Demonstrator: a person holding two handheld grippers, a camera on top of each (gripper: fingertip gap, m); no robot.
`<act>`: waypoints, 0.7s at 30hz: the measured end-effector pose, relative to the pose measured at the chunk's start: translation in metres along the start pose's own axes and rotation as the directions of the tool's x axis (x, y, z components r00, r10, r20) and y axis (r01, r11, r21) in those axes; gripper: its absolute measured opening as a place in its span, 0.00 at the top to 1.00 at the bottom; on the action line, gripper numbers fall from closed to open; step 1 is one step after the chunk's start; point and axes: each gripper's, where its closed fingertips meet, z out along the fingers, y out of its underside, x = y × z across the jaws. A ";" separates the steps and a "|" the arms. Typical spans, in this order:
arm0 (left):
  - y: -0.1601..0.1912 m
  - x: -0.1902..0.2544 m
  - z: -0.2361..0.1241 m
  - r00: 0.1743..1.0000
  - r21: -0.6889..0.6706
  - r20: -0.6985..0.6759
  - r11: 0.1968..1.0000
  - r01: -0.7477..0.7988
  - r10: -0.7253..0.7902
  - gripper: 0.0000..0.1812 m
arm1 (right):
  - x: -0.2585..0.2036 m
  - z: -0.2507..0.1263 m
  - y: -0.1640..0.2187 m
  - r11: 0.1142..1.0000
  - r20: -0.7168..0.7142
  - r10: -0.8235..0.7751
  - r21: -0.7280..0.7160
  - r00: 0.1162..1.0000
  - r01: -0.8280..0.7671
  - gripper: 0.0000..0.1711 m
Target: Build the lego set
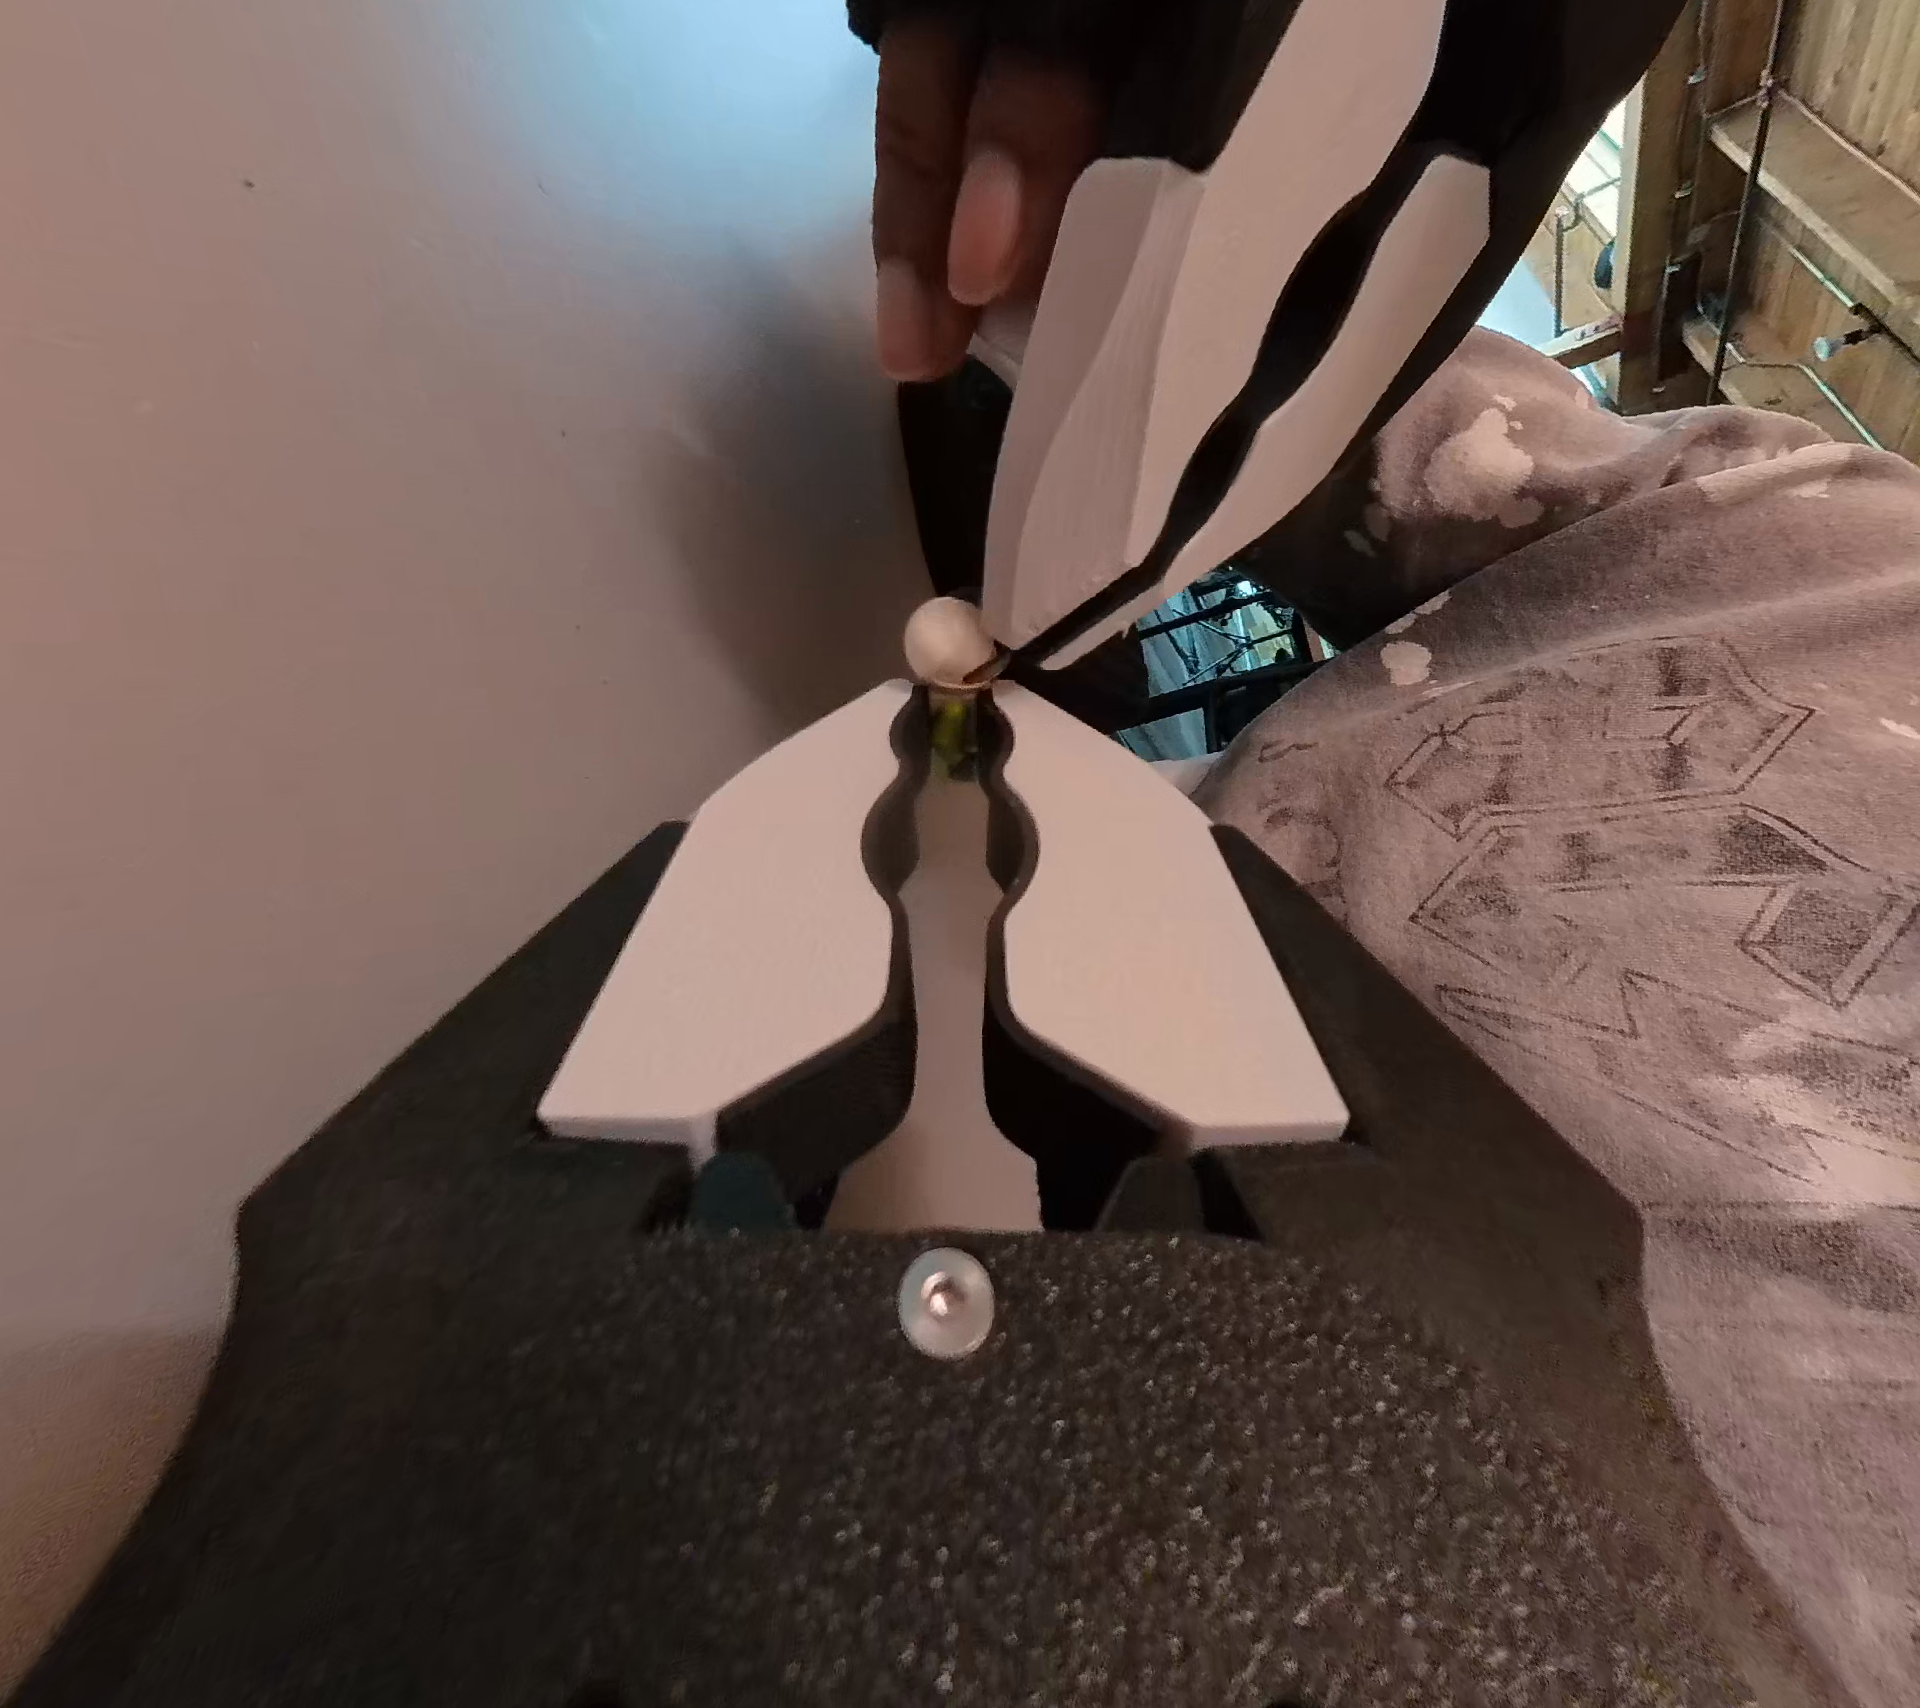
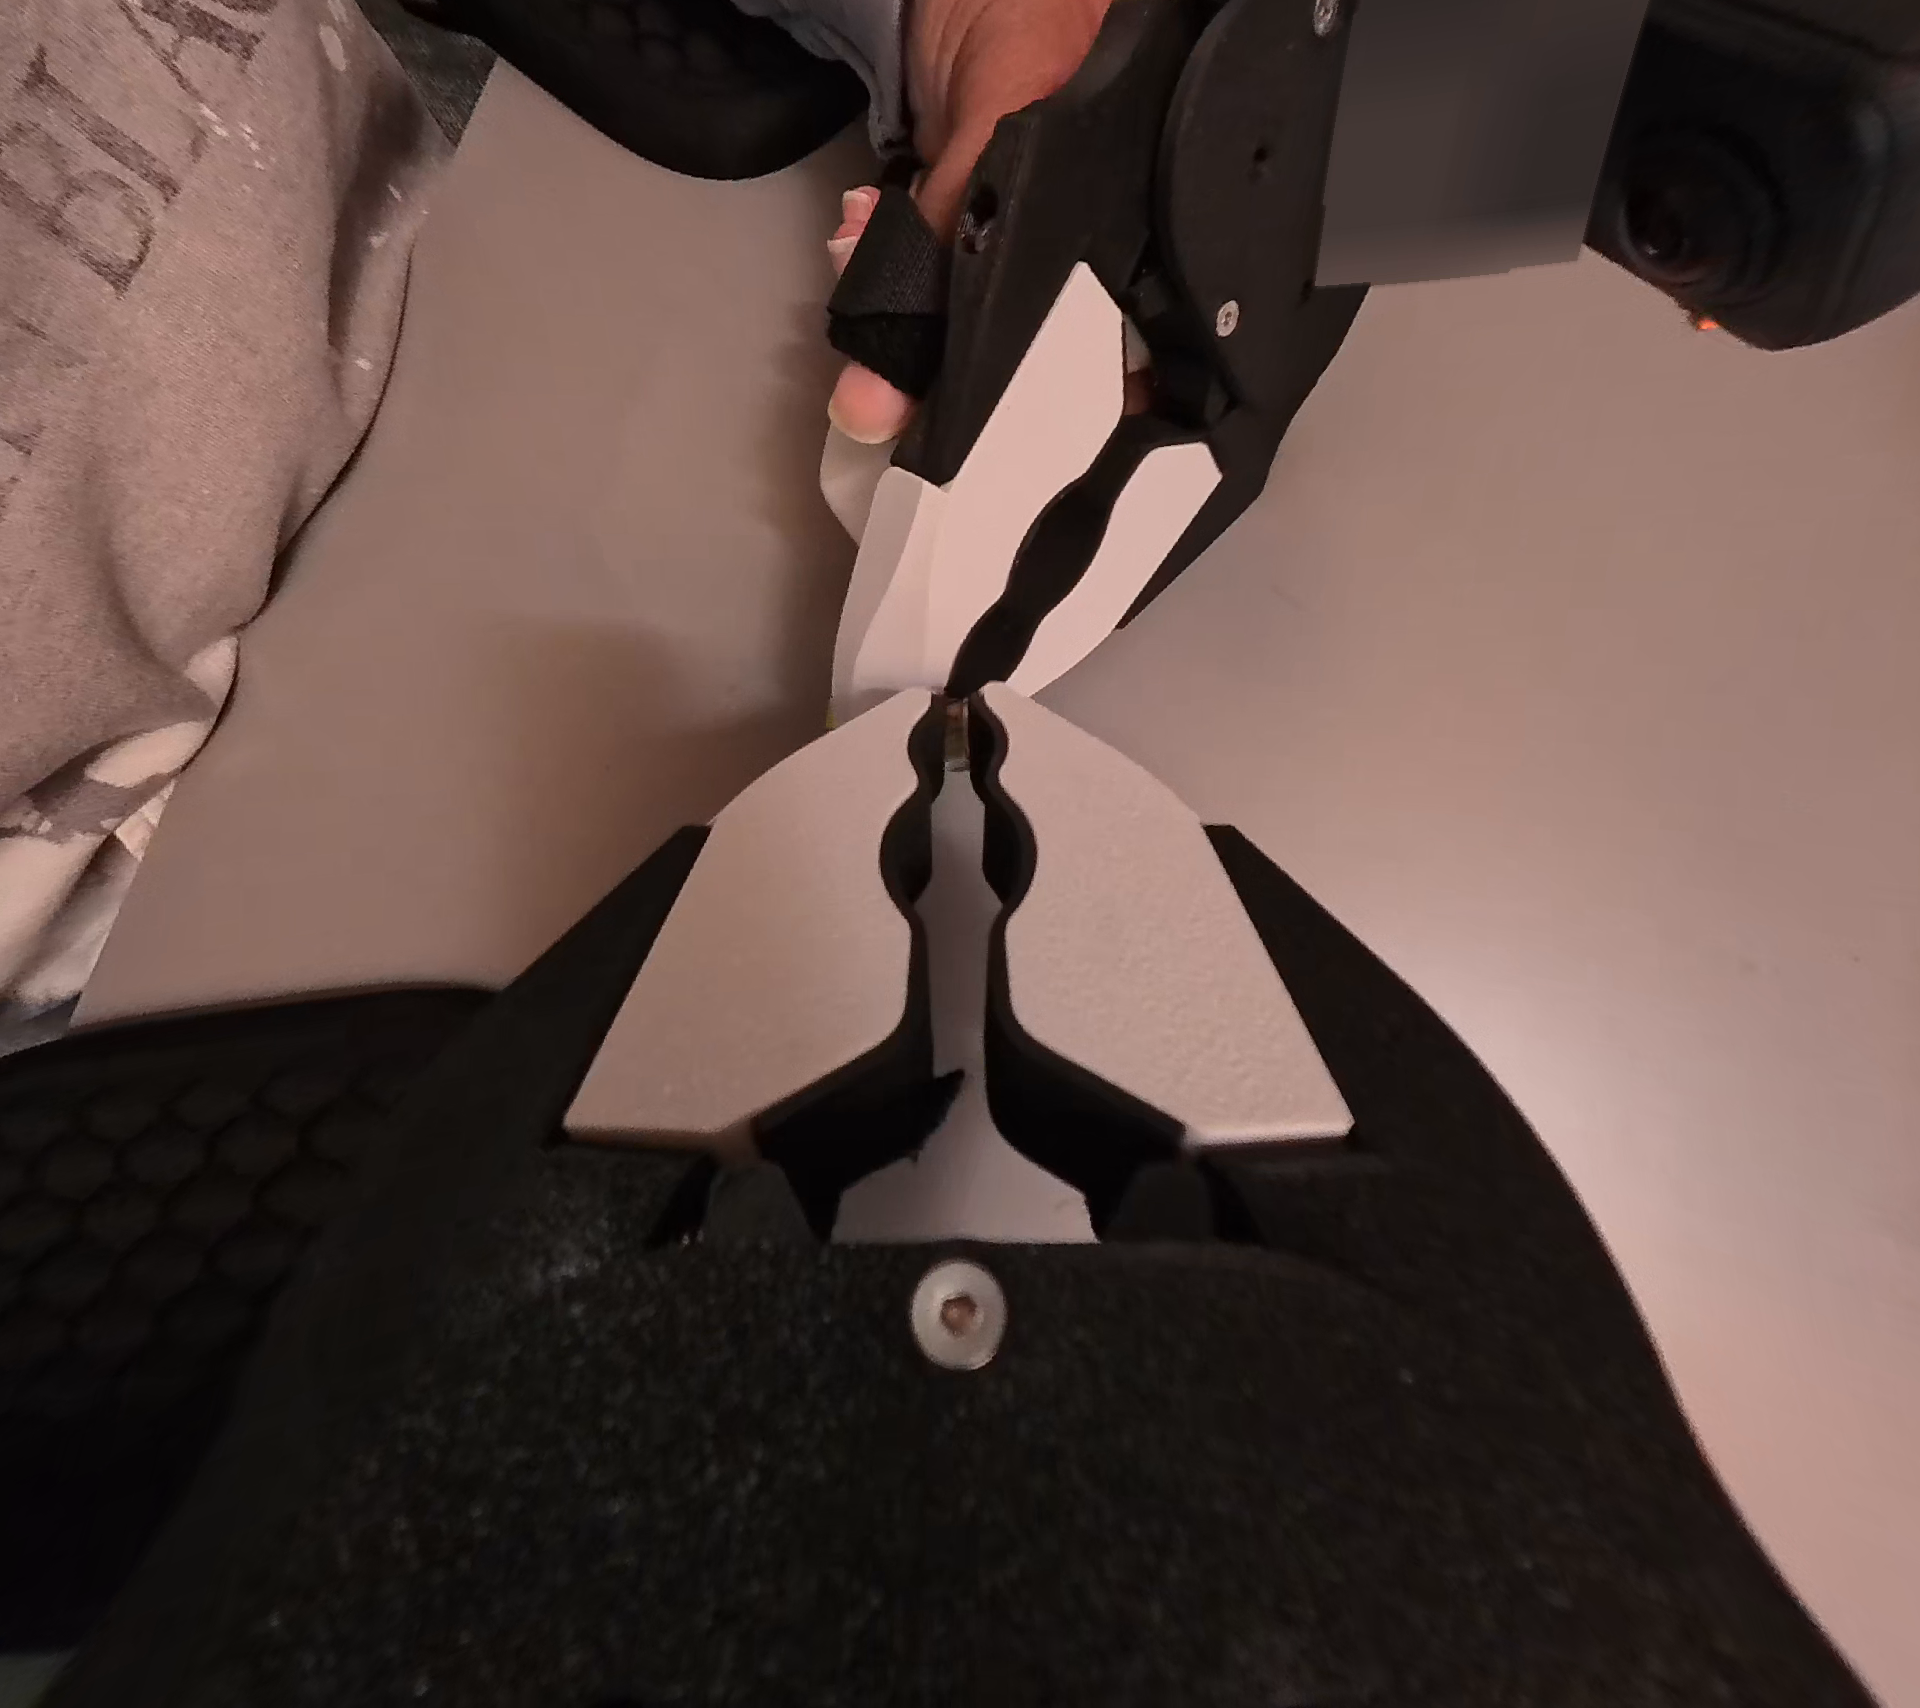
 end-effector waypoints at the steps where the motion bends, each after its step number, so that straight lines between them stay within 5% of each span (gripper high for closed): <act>1: 0.000 0.001 0.000 1.000 0.000 -0.004 1.000 0.001 -0.001 0.96 | 0.000 0.000 -0.001 1.000 0.002 0.000 0.006 1.000 0.000 0.98; 21: -0.001 0.010 0.002 0.996 0.002 -0.005 0.996 -0.087 0.087 0.96 | -0.005 -0.004 -0.002 0.956 0.123 0.163 0.225 0.979 -0.188 0.87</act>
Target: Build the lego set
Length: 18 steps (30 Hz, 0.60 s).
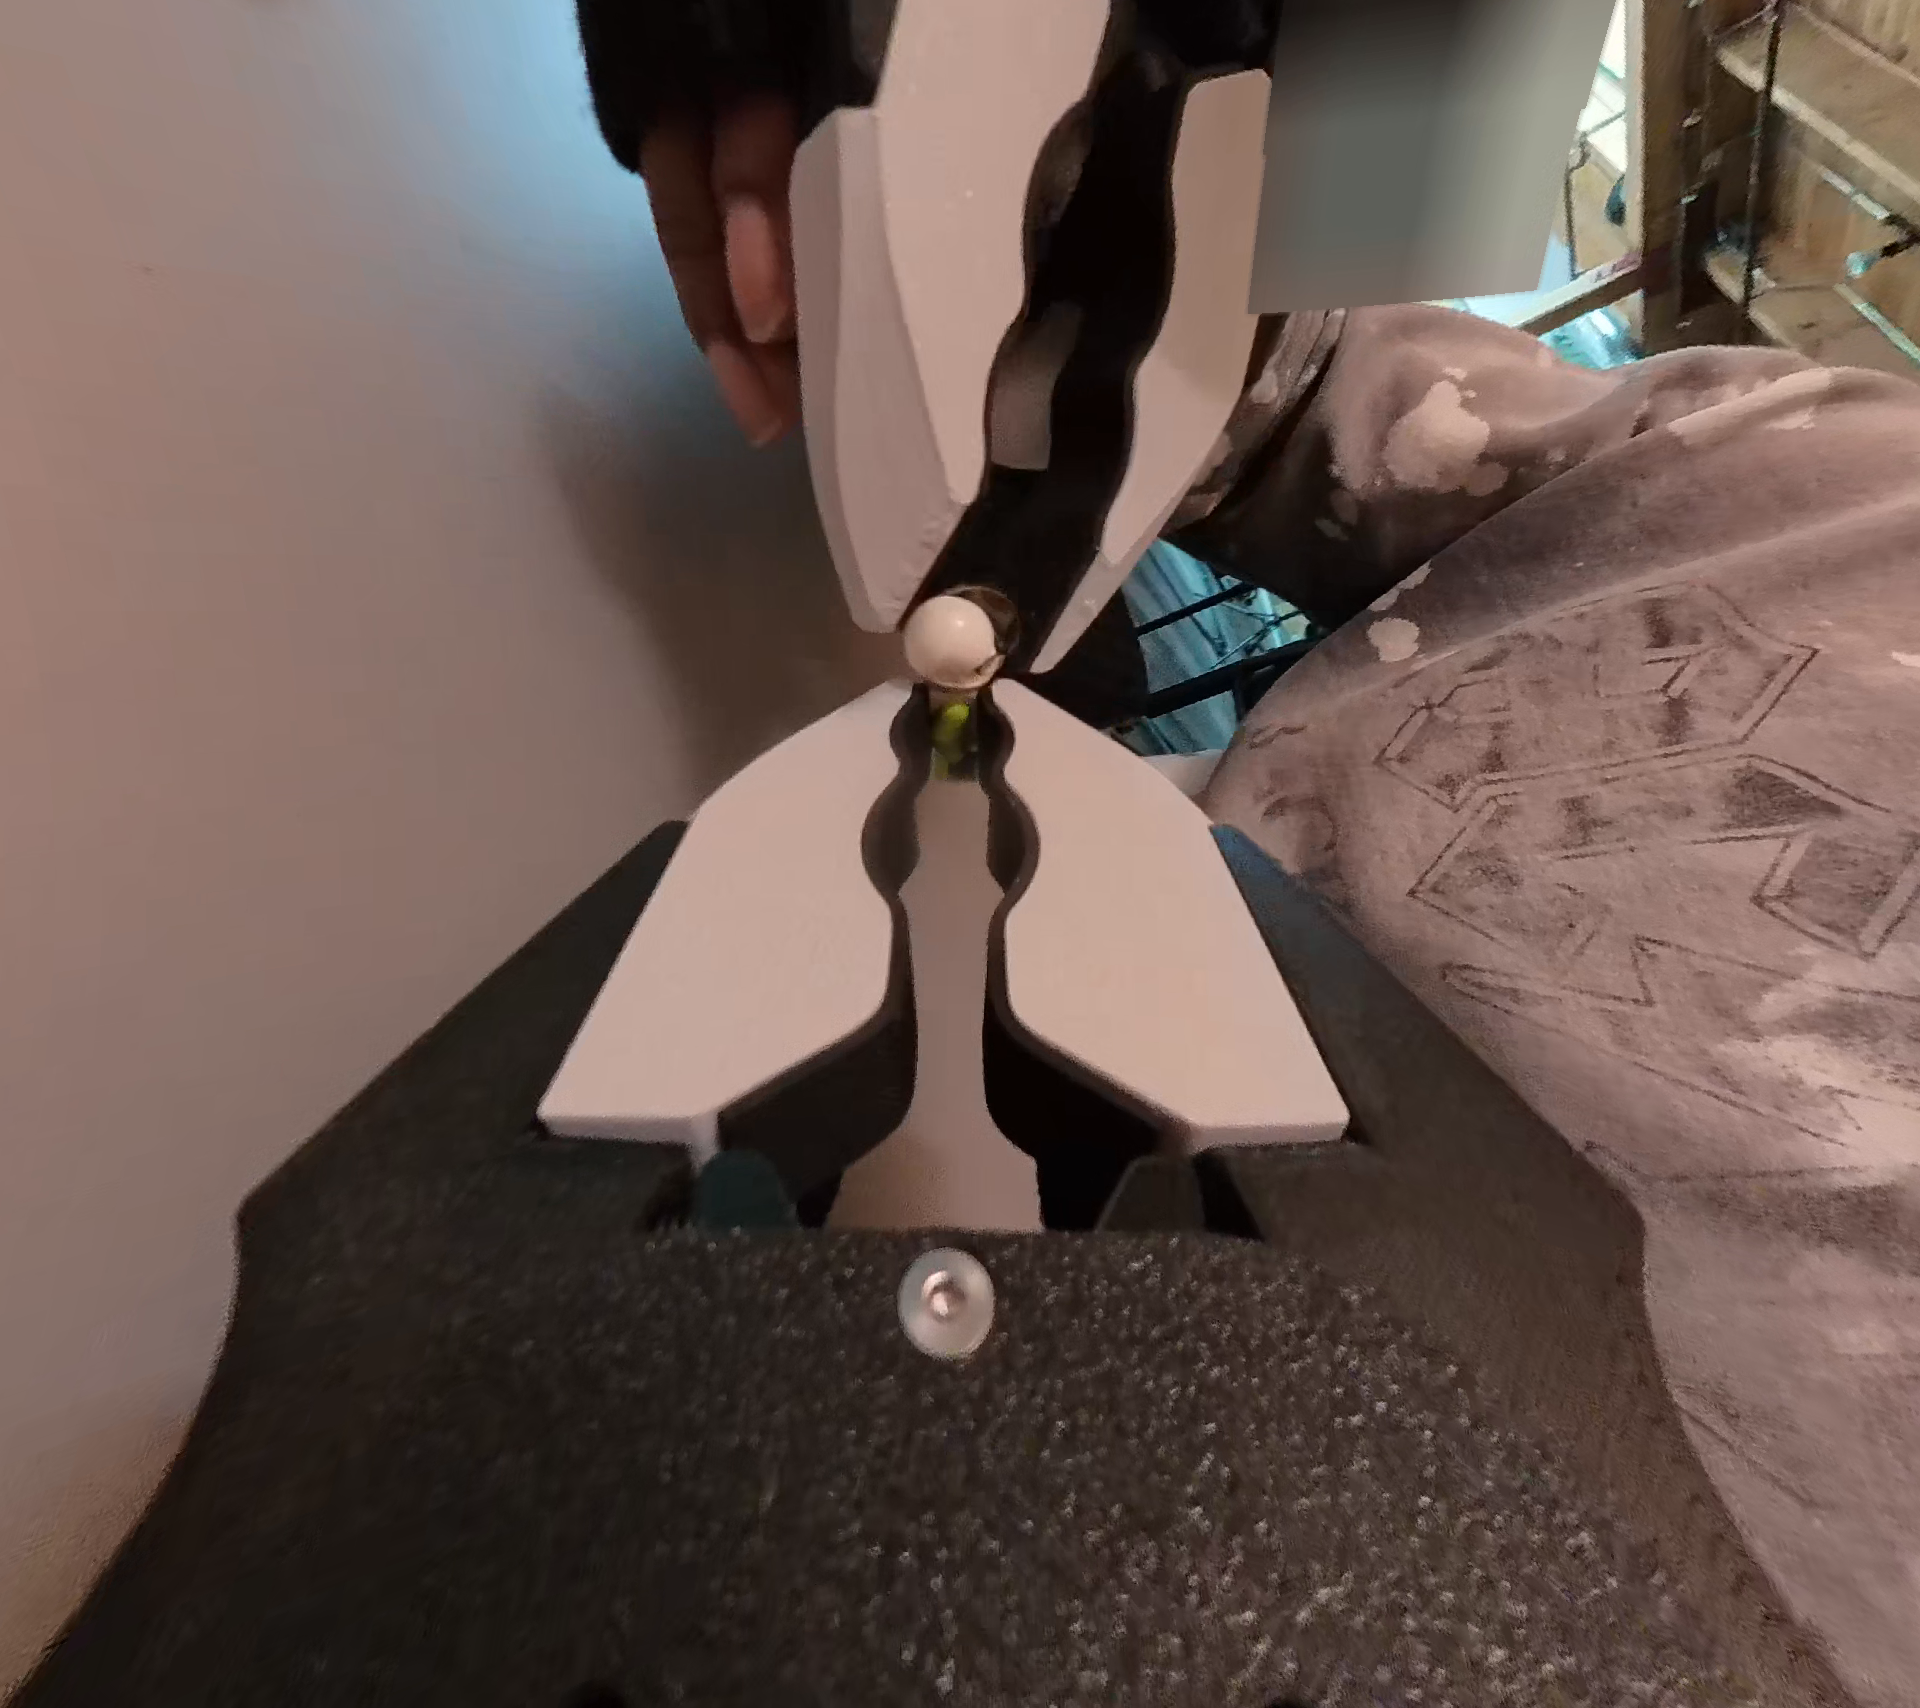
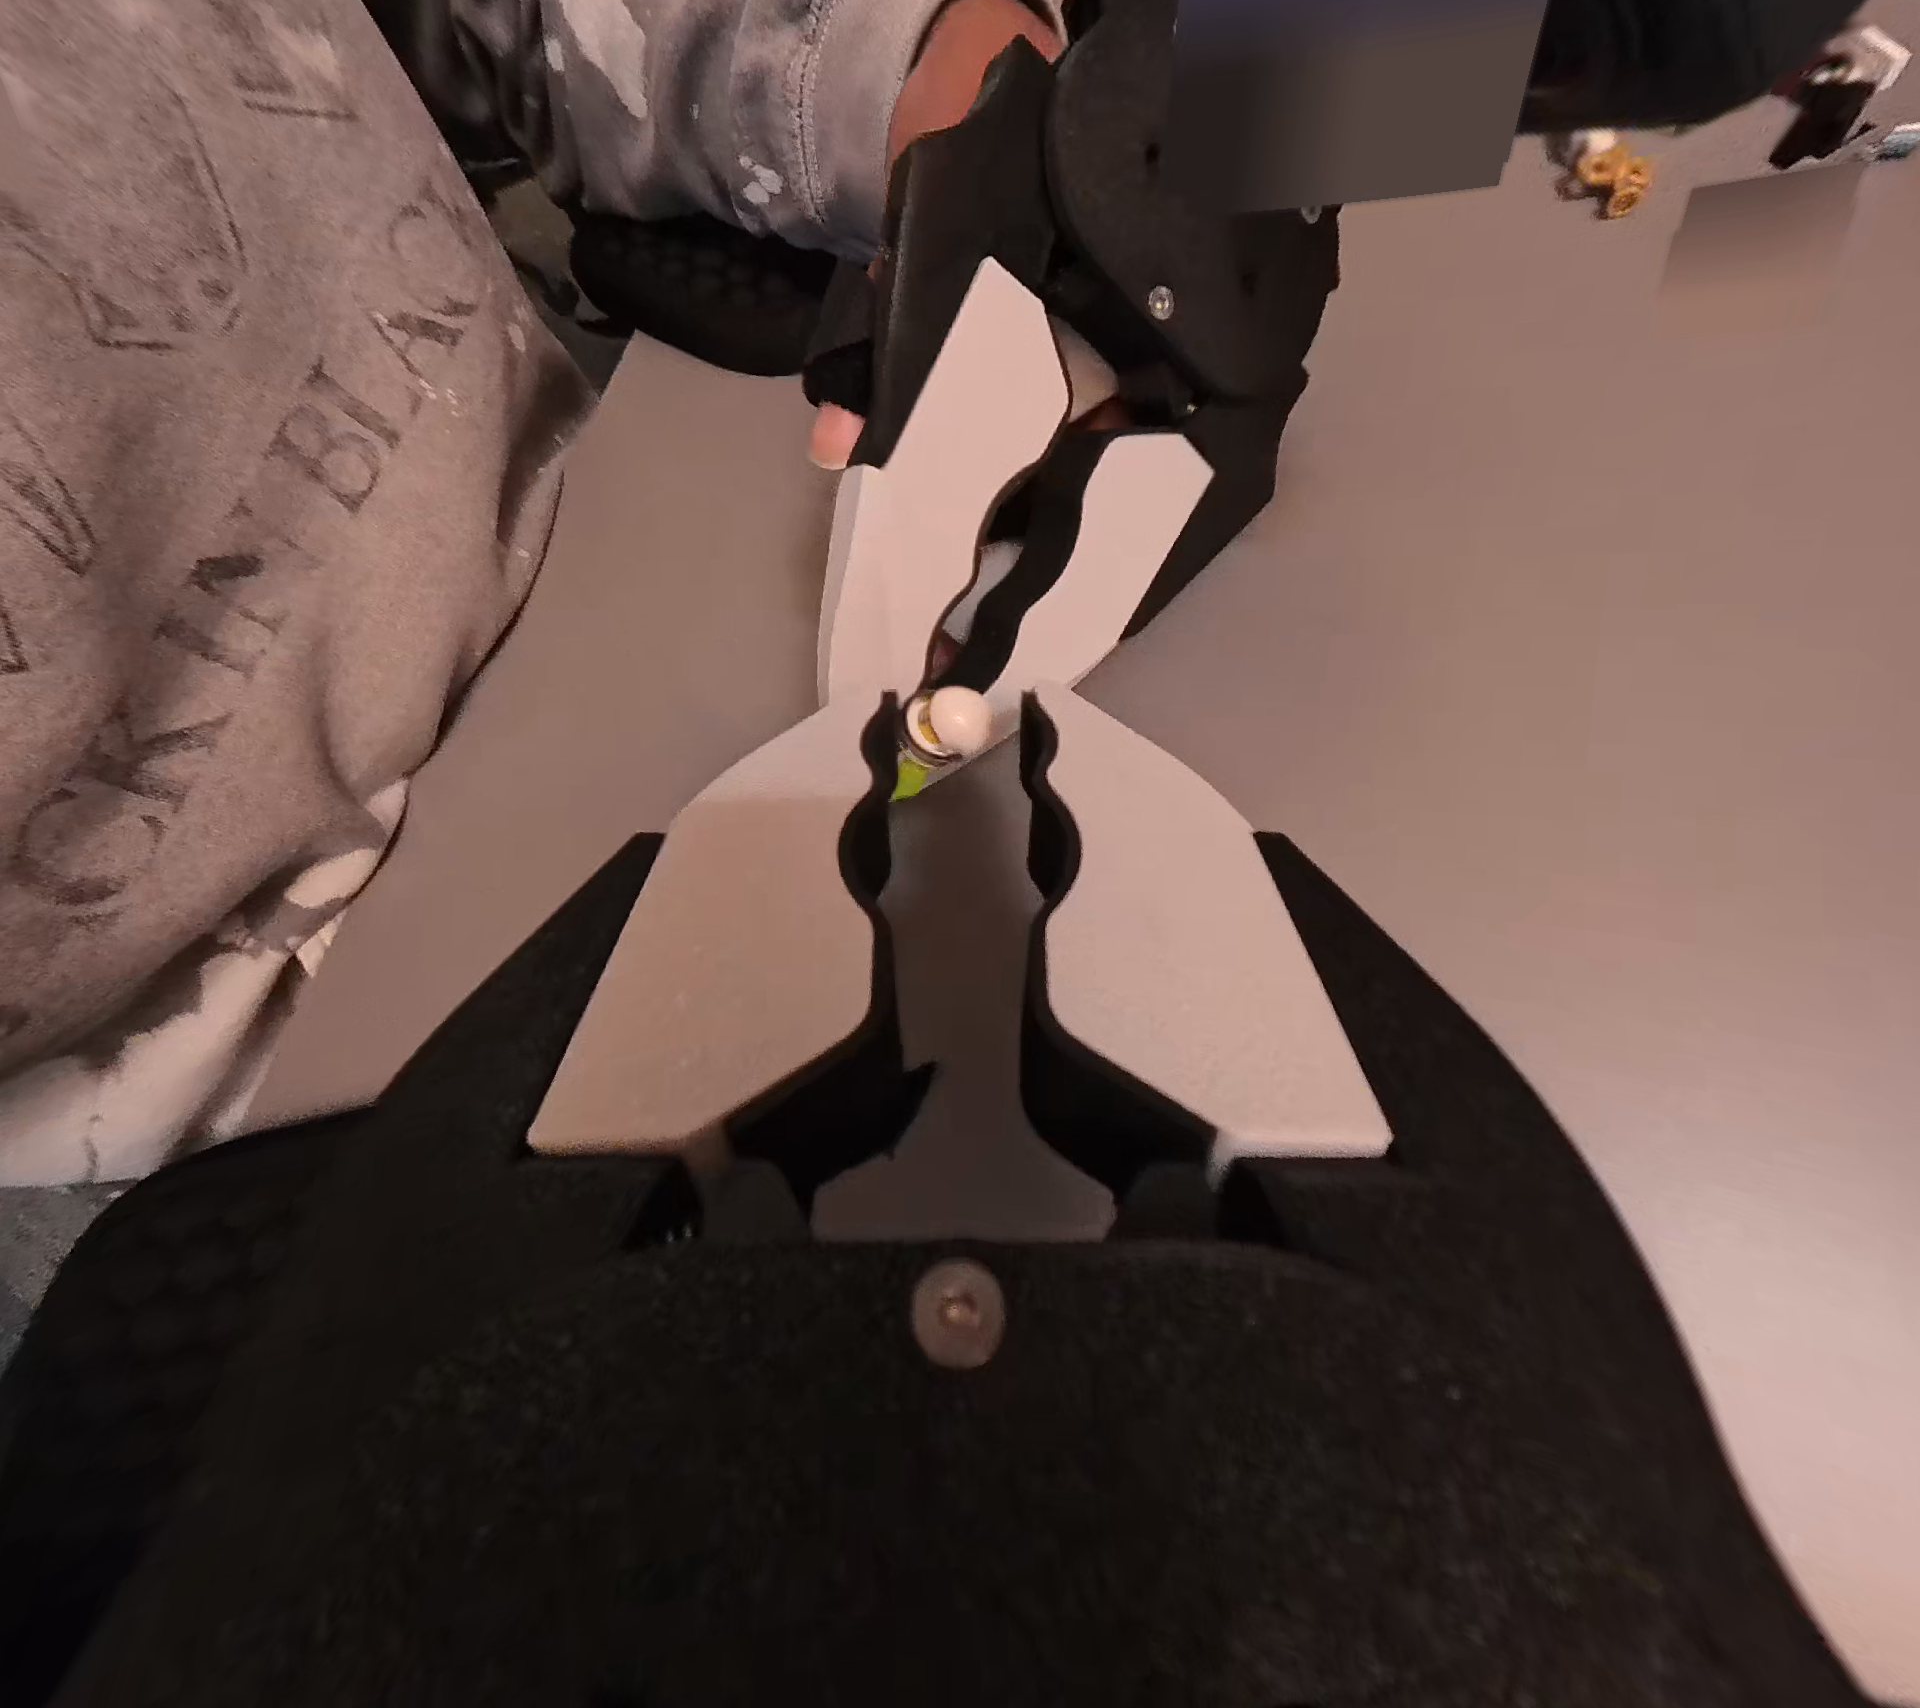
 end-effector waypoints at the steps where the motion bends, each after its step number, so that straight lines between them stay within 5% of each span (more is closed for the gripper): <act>1: 0.000 0.000 0.000 1.000 -0.004 0.013 1.000 -0.014 0.014 0.96 | -0.001 0.000 0.001 1.000 0.006 0.007 0.002 1.000 -0.007 0.87; 18: 0.006 -0.004 0.004 0.962 -0.095 0.171 0.976 -0.197 0.211 0.96 | -0.012 0.004 0.005 0.993 0.127 0.101 0.047 0.987 -0.107 0.90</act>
